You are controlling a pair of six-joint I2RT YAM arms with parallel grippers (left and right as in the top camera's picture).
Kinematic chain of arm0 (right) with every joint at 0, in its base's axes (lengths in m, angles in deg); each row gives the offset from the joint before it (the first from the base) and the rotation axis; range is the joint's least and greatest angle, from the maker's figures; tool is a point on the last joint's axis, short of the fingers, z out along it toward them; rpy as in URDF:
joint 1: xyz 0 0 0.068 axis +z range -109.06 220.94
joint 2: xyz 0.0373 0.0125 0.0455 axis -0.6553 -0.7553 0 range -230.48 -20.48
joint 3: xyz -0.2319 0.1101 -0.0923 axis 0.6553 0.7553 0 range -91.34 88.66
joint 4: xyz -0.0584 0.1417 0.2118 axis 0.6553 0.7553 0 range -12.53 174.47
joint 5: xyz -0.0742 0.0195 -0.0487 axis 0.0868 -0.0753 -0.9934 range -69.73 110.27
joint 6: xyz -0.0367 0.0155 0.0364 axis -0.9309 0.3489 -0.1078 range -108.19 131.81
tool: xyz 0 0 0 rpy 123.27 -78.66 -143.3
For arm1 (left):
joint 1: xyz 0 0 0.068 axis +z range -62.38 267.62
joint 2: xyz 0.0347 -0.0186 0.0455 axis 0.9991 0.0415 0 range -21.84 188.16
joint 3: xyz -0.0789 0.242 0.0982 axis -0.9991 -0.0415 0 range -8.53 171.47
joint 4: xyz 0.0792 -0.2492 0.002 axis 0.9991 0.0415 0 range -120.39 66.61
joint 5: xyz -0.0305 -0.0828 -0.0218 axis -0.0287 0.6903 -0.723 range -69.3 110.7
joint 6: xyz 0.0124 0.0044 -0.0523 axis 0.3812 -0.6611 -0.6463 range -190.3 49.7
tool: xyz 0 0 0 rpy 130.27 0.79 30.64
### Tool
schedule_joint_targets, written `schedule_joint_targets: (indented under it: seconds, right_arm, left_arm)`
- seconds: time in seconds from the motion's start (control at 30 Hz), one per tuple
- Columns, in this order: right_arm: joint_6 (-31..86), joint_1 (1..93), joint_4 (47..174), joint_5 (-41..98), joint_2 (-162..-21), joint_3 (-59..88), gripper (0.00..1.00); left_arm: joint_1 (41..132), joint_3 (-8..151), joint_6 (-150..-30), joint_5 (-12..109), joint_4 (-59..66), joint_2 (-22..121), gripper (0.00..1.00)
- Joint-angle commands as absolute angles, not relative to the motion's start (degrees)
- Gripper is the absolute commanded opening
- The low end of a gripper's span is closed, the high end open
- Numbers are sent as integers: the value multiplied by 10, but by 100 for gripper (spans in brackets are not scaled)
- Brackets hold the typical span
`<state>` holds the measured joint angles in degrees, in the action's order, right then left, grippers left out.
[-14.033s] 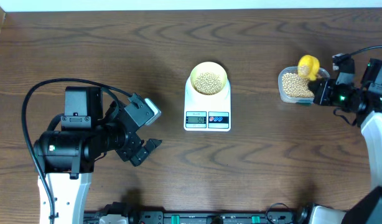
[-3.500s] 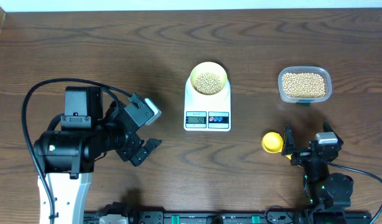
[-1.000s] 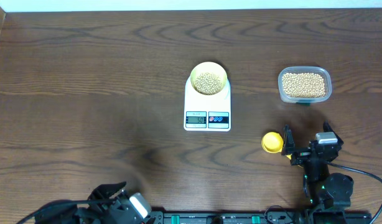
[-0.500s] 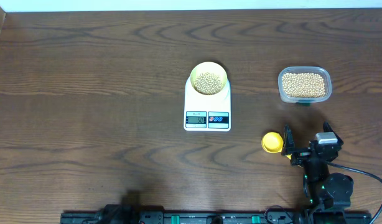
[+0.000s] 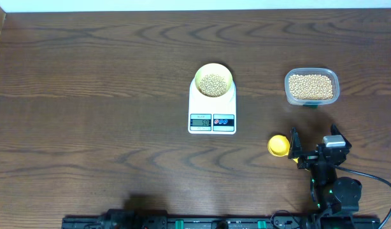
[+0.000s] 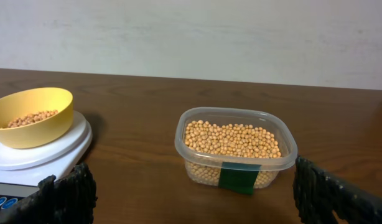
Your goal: Scoop item into bowl and weigh 50g on scale
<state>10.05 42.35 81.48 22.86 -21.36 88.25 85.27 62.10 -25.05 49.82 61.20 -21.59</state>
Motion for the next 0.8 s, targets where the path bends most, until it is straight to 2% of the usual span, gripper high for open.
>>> schedule_joint_targets:
  seconds: [0.0, 0.17, 0.4, 0.67, 0.77]
  right_arm:
    - [96, 427, 817, 225, -208, 883, 99]
    - [96, 427, 818, 225, -208, 883, 99]
    - [96, 427, 817, 225, -208, 883, 99]
    - [96, 428, 817, 225, -208, 883, 99]
    - [96, 428, 818, 225, -208, 883, 99]
  left_arm:
    - [854, 621, -249, 486, 591, -217, 96]
    - [854, 587, -258, 468, 514, -217, 96]
    - [854, 433, -432, 432, 299, -217, 96]
    - [854, 280, -458, 376, 148, -217, 96]
    - [854, 242, -573, 314, 88, -217, 96]
